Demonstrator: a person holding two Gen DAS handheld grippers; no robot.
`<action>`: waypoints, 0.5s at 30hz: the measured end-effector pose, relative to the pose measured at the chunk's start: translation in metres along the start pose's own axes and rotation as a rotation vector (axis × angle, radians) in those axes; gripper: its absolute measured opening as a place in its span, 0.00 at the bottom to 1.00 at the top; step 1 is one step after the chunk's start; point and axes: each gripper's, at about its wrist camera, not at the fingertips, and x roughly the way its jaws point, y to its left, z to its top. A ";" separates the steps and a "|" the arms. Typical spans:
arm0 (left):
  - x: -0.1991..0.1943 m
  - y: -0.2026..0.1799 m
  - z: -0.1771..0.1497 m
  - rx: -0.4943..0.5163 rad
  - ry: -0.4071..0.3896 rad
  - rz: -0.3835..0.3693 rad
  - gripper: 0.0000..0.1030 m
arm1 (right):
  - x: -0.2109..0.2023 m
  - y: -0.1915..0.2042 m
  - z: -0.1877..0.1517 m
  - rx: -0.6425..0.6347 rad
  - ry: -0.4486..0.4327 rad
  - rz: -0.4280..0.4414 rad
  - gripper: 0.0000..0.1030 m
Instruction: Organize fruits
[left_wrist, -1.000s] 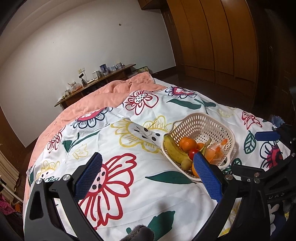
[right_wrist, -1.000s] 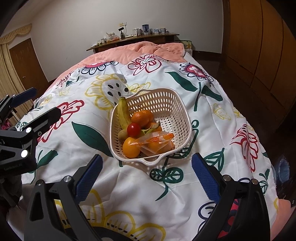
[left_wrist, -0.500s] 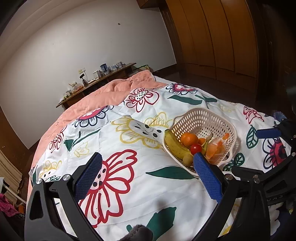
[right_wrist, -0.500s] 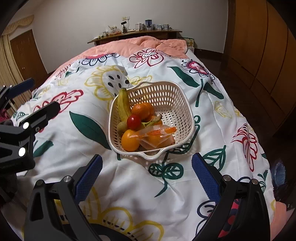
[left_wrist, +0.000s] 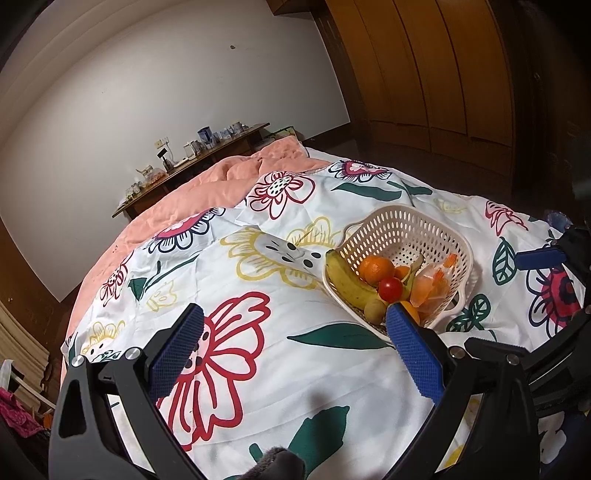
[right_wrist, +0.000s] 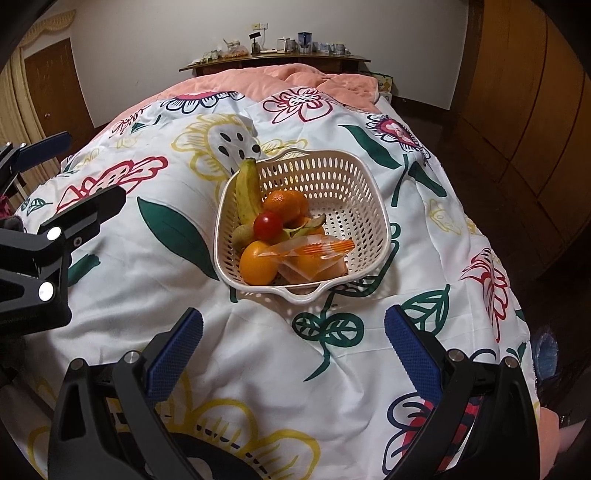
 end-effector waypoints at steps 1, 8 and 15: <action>0.000 0.000 0.000 0.002 0.001 -0.001 0.97 | 0.000 0.000 0.000 -0.002 0.000 -0.003 0.95; 0.000 -0.002 0.000 0.003 0.006 -0.002 0.97 | 0.002 0.001 0.000 -0.001 0.000 -0.006 0.95; 0.003 -0.002 -0.002 0.006 0.017 -0.003 0.97 | 0.003 0.002 -0.001 -0.007 0.003 -0.011 0.95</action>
